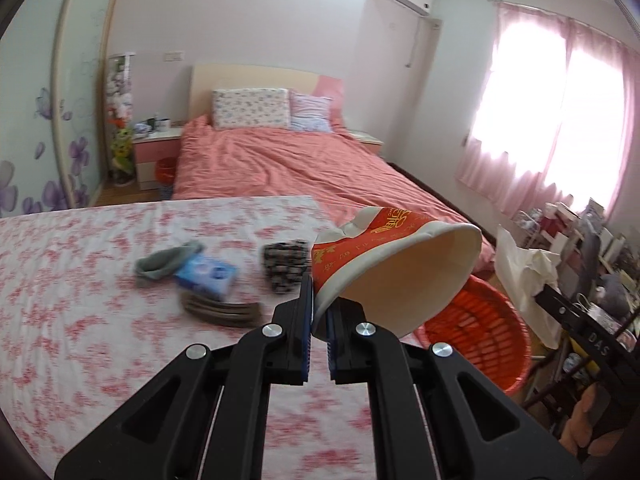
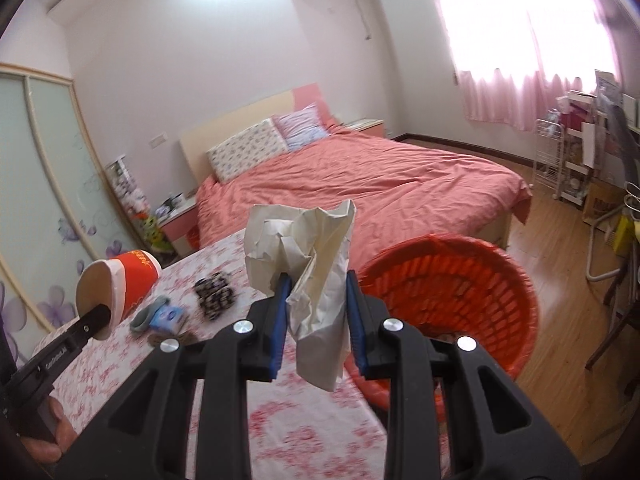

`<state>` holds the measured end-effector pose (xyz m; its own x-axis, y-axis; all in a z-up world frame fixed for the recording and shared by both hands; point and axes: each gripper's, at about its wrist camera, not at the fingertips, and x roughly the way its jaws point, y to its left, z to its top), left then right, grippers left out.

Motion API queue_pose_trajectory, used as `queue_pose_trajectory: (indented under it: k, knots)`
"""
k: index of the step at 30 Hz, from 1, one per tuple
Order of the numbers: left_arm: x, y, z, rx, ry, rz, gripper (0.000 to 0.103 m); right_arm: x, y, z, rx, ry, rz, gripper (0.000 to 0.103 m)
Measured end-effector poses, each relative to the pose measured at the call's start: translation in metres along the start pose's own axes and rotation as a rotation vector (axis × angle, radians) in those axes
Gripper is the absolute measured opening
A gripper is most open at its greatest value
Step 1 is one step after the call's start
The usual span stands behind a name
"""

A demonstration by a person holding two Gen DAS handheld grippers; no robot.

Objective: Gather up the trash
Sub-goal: 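Carry the tissue and paper cup over the orange basket and release both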

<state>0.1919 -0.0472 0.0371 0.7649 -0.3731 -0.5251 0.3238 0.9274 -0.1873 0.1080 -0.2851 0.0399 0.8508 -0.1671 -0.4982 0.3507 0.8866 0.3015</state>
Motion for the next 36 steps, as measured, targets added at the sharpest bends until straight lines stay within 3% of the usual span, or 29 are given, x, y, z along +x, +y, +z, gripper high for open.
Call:
queue_pose_trajectory:
  k: [16,26,29,31,33,36]
  knots:
    - [0.065,-0.116,-0.014,0.078,0.096,-0.218,0.006,0.009,-0.107,0.018,0.147,-0.029,-0.108,0.027]
    - [0.106,-0.158,-0.037,0.145,0.207,-0.259,0.007,0.033,-0.144,0.022,0.205,-0.016,-0.134,0.03]
    - [0.118,-0.158,-0.047,0.158,0.258,-0.246,0.027,0.046,-0.147,0.019,0.207,0.024,-0.132,0.033]
    - [0.12,-0.152,-0.052,0.149,0.275,-0.229,0.051,0.056,-0.149,0.016,0.201,0.052,-0.13,0.038]
    - [0.12,-0.145,-0.055,0.139,0.281,-0.212,0.055,0.061,-0.147,0.011,0.193,0.066,-0.134,0.048]
    - [0.118,-0.133,-0.057,0.129,0.283,-0.173,0.06,0.066,-0.14,0.003,0.18,0.084,-0.139,0.051]
